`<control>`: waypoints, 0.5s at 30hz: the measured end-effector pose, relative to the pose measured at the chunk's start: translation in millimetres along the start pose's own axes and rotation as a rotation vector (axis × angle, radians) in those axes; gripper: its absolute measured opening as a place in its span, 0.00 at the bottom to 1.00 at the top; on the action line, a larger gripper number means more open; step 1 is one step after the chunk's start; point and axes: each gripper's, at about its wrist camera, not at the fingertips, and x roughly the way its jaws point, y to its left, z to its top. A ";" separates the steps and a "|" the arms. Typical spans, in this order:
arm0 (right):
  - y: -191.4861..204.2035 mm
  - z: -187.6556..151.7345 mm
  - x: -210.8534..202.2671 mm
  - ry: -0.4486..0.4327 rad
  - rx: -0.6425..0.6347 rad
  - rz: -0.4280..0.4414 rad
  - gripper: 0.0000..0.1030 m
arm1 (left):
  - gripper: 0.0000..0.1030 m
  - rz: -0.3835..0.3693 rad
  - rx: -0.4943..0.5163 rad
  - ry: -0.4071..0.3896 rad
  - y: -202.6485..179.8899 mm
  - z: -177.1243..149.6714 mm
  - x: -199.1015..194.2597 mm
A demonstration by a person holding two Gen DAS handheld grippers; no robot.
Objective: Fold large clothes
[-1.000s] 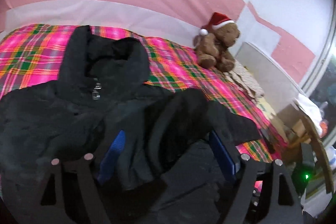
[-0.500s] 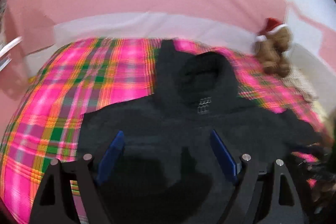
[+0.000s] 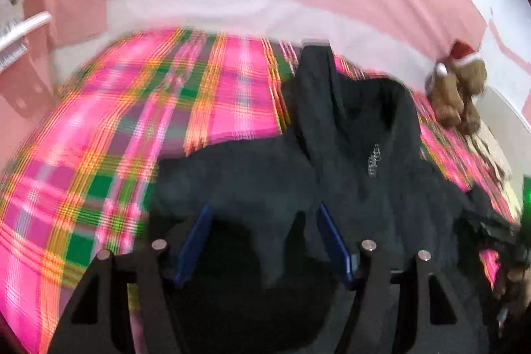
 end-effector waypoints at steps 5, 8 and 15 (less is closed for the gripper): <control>-2.0 8.3 35.1 0.077 0.007 -0.005 0.48 | 0.66 0.086 -0.024 0.086 16.9 2.9 48.7; -4.8 0.9 48.7 0.086 0.016 0.005 0.48 | 0.66 0.103 0.019 0.073 11.6 -8.6 54.7; -4.5 -3.7 7.1 0.045 0.015 -0.038 0.48 | 0.66 0.094 0.004 0.082 3.9 -13.6 21.9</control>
